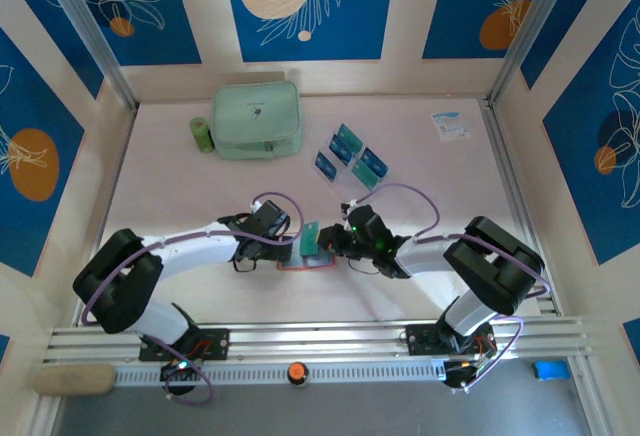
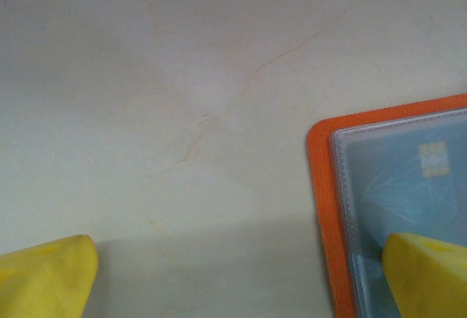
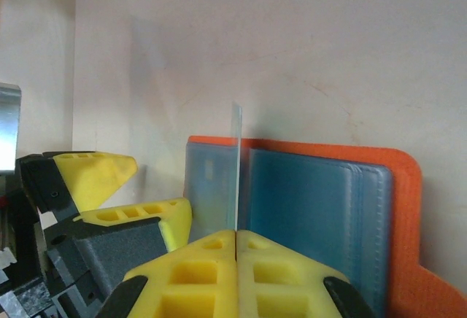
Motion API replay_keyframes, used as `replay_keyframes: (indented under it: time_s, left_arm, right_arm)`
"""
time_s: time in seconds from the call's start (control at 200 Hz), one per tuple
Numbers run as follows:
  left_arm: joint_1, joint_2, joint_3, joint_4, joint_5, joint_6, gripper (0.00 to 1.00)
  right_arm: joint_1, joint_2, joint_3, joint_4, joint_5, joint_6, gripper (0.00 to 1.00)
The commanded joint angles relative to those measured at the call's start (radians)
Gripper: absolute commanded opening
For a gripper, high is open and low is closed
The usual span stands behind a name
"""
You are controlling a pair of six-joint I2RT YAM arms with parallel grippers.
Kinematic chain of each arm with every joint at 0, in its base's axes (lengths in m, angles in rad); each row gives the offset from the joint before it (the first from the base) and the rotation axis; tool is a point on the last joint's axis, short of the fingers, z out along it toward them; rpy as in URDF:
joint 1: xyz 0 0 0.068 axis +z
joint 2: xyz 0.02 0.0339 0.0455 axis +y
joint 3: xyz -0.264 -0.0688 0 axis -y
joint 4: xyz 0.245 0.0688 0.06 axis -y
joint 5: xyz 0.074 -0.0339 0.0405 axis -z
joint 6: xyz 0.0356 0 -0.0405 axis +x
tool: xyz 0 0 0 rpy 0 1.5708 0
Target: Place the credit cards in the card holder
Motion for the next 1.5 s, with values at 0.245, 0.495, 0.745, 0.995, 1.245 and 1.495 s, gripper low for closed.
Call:
replay_keyframes:
  time_s: [0.245,0.495,0.745,0.995,1.245,1.495]
  left_arm:
    - [-0.011,0.001,-0.023,-0.014,-0.019,-0.008,1.0]
    - [-0.01,0.0,-0.025,-0.012,-0.017,-0.01,1.0]
    - [-0.01,-0.001,-0.024,-0.012,-0.018,-0.009,1.0]
    - [-0.011,-0.001,-0.027,-0.01,-0.018,-0.009,1.0]
    - [-0.01,0.002,-0.029,-0.008,-0.017,-0.009,1.0]
    - [-0.011,0.002,-0.028,-0.006,-0.016,-0.011,1.0]
  right_arm:
    - [0.028,0.022,-0.033,0.03,-0.018,0.012,0.0]
    - [0.04,0.022,-0.043,0.033,-0.011,0.019,0.0]
    - [0.041,0.008,-0.062,0.029,-0.008,0.021,0.0]
    - [0.044,0.008,-0.058,0.014,-0.013,0.02,0.0]
    - [0.044,0.018,-0.044,-0.003,-0.025,0.018,0.0]
    - [0.044,0.028,-0.028,-0.02,-0.035,0.015,0.0]
